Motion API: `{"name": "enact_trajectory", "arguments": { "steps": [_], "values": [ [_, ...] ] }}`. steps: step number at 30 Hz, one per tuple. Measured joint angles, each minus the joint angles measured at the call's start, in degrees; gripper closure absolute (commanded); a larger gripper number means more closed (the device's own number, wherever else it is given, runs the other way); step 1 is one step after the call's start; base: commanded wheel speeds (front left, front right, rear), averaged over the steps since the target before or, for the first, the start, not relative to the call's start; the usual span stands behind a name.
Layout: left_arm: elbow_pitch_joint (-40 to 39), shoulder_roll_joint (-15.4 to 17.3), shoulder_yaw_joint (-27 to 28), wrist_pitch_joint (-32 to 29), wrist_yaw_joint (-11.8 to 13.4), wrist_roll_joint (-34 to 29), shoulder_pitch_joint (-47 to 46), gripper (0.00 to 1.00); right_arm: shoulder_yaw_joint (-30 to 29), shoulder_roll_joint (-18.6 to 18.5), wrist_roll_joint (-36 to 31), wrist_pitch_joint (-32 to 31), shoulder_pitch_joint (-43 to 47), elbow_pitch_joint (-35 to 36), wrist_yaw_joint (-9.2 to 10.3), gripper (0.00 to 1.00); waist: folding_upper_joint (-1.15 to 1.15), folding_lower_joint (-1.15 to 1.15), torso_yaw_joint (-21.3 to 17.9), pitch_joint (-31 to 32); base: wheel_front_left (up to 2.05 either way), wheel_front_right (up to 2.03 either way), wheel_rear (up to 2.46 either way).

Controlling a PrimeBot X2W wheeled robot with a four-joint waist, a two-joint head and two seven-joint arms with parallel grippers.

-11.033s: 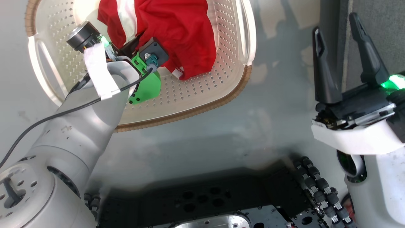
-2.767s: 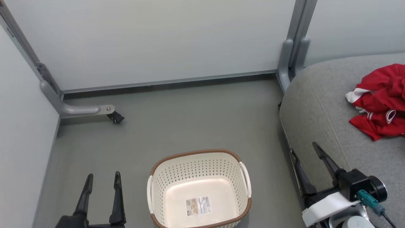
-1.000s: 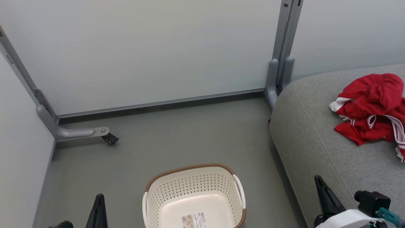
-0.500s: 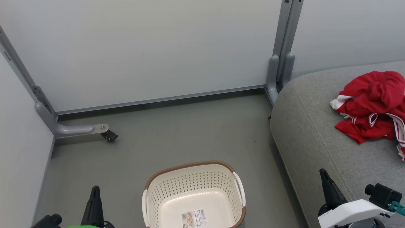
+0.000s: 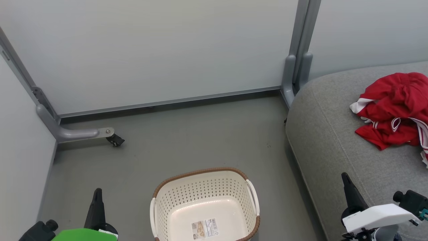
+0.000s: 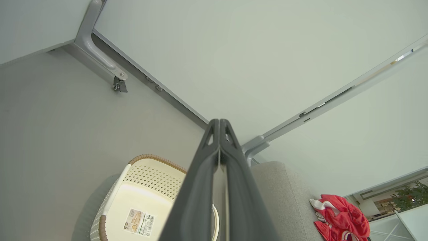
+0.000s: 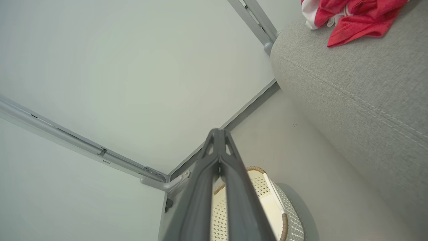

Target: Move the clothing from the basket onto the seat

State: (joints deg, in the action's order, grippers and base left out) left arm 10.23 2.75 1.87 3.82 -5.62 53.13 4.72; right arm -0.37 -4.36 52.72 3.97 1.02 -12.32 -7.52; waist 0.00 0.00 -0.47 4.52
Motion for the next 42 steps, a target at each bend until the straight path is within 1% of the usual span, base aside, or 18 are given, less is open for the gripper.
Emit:
{"name": "enact_trajectory", "arguments": {
  "steps": [22, 42],
  "values": [
    [1.4, 0.0, 1.6, -3.6, -0.5, 13.8, -3.7, 1.00, -2.0, 0.4, 14.1, -3.6, -2.6, -0.6, 0.00, 1.00, 0.00, 0.00, 0.1, -1.3, 0.00, 0.00, 0.00],
    [2.5, 0.0, 2.8, -6.3, -1.0, 24.1, -6.6, 1.00, -3.6, 0.8, 24.6, -6.3, -4.3, -1.1, 0.02, 1.00, 0.00, 0.00, 0.2, -2.5, 0.00, 0.00, 0.00]
  ]
}}
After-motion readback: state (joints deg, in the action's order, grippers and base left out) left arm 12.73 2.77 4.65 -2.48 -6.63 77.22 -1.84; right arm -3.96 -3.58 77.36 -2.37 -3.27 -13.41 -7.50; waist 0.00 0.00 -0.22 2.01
